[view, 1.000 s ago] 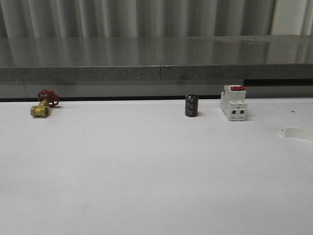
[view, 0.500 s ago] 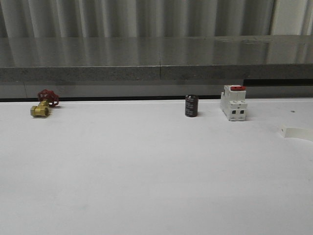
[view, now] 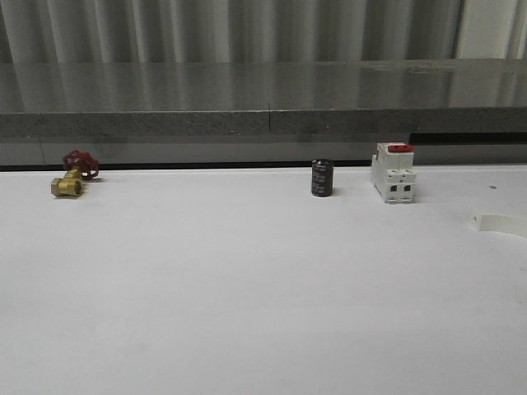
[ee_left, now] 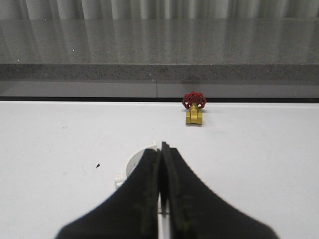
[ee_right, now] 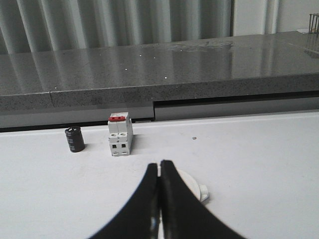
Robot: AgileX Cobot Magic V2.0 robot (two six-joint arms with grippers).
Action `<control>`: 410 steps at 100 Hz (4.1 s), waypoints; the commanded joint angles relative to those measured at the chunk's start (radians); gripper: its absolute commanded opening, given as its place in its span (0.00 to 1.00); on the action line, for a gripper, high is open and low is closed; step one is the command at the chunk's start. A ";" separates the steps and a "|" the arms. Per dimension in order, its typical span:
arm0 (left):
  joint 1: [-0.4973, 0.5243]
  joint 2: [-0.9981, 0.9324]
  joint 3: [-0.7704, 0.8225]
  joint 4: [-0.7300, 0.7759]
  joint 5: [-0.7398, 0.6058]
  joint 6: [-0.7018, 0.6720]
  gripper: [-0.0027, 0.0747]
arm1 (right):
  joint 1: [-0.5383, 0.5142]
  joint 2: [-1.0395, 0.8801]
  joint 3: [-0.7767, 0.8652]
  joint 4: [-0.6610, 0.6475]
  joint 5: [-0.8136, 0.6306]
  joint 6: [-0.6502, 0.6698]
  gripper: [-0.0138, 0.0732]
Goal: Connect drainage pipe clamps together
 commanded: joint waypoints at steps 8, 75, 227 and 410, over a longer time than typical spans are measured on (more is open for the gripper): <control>0.000 0.136 -0.171 -0.005 0.094 0.000 0.01 | -0.002 -0.019 -0.017 -0.008 -0.074 -0.005 0.08; 0.002 0.850 -0.426 -0.057 0.143 0.000 0.72 | -0.002 -0.019 -0.017 -0.008 -0.074 -0.005 0.08; 0.141 1.877 -1.178 -0.048 0.536 -0.018 0.35 | -0.002 -0.019 -0.017 -0.008 -0.074 -0.005 0.08; -0.267 1.848 -1.197 -0.256 0.412 -0.133 0.58 | -0.002 -0.019 -0.017 -0.008 -0.074 -0.005 0.08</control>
